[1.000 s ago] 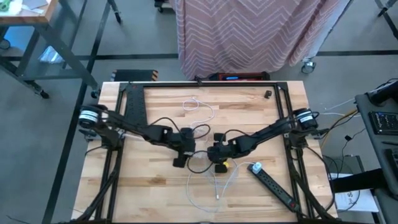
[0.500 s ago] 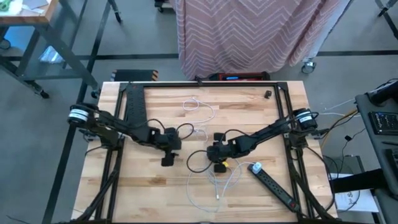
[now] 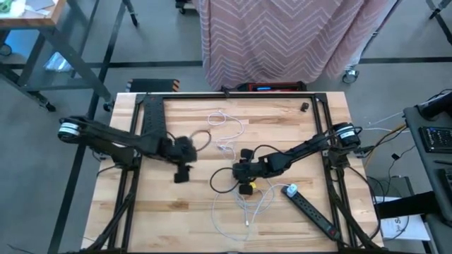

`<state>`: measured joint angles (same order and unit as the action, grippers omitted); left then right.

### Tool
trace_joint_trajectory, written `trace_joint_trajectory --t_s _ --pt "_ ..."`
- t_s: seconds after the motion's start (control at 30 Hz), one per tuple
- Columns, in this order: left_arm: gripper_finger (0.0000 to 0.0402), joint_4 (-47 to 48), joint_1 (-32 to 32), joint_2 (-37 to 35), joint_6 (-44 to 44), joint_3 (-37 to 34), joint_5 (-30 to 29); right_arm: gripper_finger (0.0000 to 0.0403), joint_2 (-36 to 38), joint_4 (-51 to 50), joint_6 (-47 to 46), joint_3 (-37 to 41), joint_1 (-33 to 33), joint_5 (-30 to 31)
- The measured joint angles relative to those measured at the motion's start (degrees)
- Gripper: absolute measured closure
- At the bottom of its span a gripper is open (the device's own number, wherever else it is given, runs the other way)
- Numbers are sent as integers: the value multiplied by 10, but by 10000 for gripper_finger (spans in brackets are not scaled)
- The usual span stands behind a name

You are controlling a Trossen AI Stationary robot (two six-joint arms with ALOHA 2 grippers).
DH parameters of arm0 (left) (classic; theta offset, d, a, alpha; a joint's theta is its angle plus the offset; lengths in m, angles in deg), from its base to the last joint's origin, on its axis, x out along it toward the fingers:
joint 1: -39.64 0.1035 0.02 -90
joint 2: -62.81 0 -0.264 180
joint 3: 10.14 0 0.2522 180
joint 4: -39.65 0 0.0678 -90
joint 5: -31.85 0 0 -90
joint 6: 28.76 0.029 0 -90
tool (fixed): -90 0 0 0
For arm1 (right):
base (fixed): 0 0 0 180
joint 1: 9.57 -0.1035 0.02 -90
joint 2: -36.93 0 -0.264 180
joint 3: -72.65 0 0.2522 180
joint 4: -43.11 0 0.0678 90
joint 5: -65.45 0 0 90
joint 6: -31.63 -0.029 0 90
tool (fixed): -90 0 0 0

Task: Insert USB
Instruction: Insert the pink charger adapter into the white outlet extension

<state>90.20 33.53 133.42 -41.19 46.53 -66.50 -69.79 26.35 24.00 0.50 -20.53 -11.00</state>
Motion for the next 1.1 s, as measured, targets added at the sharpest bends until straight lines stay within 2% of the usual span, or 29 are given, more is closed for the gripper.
trace_joint_trajectory --t_s 0.17,0.3,0.37,0.57,0.73,0.97,1.1 --pt "185 191 22 -28 -110 12 -2 265 0 29 2 0 0 0" --pt "168 253 42 -34 -212 14 -2 265 0 56 13 -1 0 0" --pt "165 268 48 -37 -231 13 8 265 1 56 18 -6 0 0" --pt "161 322 51 -30 -197 12 23 265 1 49 42 -33 0 -21" --pt "139 382 59 -16 -159 18 39 265 1 49 58 -47 0 -35" --pt "110 427 116 58 -87 24 59 265 1 30 77 -71 0 -35" --pt "112 410 143 102 -26 23 38 265 2 20 87 -78 -2 -35"
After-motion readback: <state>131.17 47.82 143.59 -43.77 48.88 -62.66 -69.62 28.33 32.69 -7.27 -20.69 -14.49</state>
